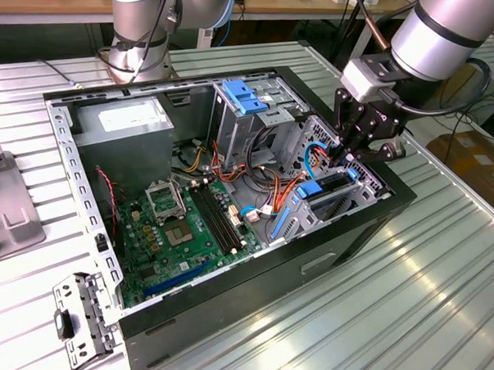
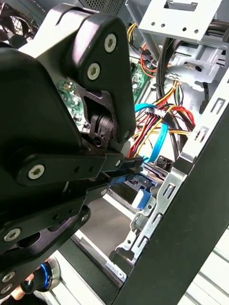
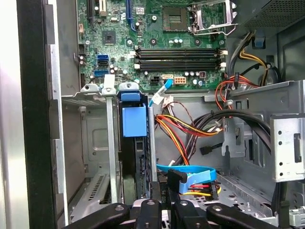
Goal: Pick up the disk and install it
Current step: 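Insert the first disk wire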
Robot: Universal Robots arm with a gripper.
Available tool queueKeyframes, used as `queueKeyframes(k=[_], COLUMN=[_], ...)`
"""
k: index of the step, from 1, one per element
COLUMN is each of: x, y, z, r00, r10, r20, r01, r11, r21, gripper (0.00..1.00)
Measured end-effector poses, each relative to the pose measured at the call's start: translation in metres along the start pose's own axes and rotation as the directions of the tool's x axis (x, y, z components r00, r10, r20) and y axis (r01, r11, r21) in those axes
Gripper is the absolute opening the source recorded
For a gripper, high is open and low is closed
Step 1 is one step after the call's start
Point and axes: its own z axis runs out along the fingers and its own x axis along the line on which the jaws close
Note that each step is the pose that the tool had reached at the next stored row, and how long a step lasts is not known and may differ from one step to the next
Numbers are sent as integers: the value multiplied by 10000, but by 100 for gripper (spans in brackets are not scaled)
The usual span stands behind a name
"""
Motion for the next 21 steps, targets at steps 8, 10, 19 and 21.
queueKeyframes(k=[8, 10, 19, 21], x=[212, 212, 202, 191], y=[7, 8, 9, 9], z=[64, 63, 40, 42], r00=[9987, 9986, 9986, 9986], r10=[-456, -458, -459, -459], r20=[249, 251, 247, 250], r01=[457, 459, 460, 460], r11=[9989, 9989, 9989, 9989], r21=[-46, -39, -35, -35], gripper=[17, 17, 17, 17])
